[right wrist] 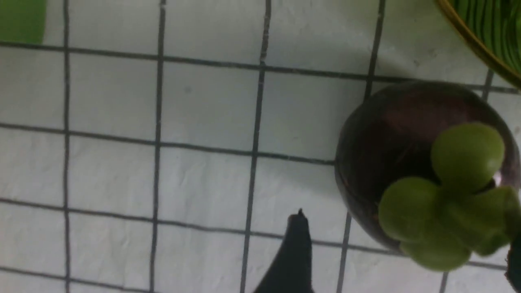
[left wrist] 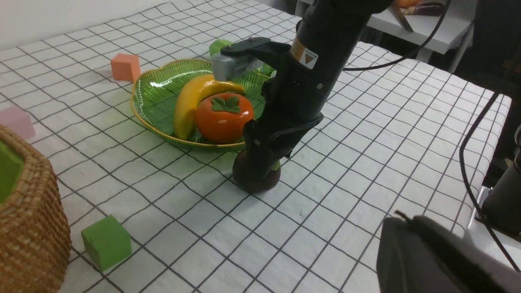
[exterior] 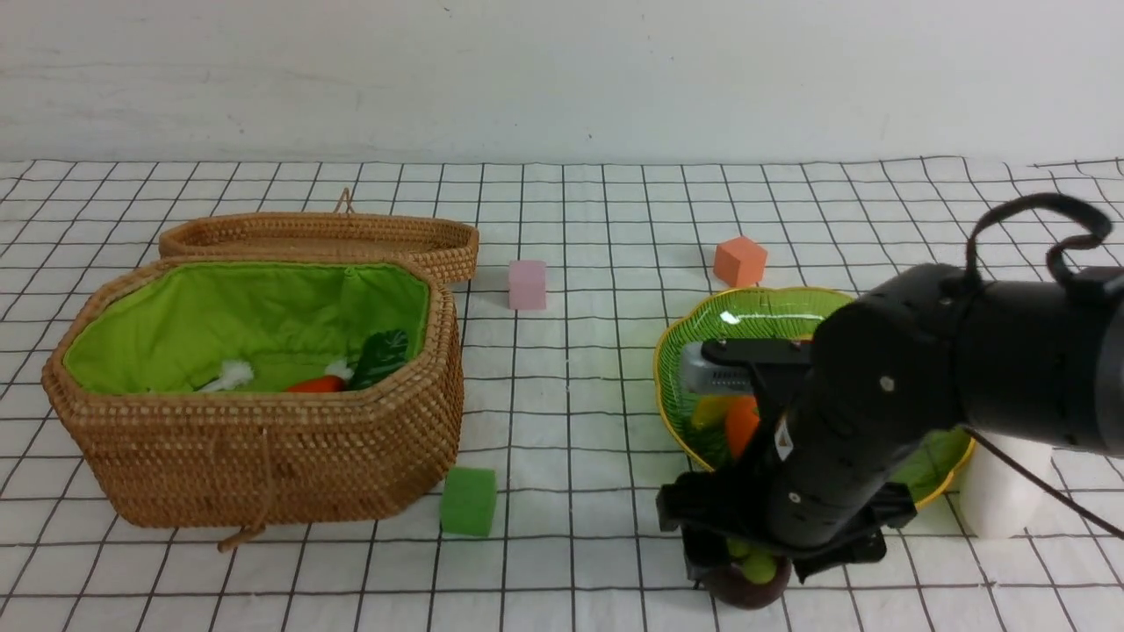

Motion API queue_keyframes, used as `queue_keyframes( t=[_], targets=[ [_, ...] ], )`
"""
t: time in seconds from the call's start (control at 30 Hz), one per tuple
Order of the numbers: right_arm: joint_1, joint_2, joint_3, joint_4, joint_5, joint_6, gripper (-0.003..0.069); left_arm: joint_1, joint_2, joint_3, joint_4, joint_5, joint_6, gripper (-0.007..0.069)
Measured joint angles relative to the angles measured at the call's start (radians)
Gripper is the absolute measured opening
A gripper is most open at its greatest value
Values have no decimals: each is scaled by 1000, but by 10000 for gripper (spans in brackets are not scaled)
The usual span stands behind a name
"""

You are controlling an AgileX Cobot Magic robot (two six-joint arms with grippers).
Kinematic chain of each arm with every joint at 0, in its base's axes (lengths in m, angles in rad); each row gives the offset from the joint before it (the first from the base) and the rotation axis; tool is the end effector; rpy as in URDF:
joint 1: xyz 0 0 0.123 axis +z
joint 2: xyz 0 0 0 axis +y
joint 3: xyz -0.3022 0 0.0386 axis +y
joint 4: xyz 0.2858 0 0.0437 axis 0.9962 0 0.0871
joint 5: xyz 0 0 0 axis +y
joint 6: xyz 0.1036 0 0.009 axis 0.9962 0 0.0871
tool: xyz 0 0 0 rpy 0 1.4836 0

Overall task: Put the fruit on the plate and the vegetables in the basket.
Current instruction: Use the right arm to grab a mangosteen and put it into the right plate

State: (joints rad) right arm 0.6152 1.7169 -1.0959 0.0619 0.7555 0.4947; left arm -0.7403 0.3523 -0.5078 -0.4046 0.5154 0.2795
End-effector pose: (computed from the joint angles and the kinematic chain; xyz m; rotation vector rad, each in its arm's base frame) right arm 0.2988 0.2165 0.1858 -0.1187 2.9127 0.2781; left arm 0.0635 -0.0853 0.3269 0.7425 1.7154 -0.7504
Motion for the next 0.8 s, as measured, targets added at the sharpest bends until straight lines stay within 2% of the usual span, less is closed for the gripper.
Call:
queue_keyframes(
  t=[0.1,0.43,0.67,0.8],
  targets=[
    [0,47,-1,-43,-8,34,637,0,0,0,0,5,0,-13],
    [0,101,-2,-62,-69,52,622,0,0,0,-12,7,0,-13],
    [0,126,-5,-62,-89,52,551,0,0,0,-13,7,0,-13],
    [0,127,-7,-67,-89,46,550,0,0,0,-13,7,0,-13]
  ],
)
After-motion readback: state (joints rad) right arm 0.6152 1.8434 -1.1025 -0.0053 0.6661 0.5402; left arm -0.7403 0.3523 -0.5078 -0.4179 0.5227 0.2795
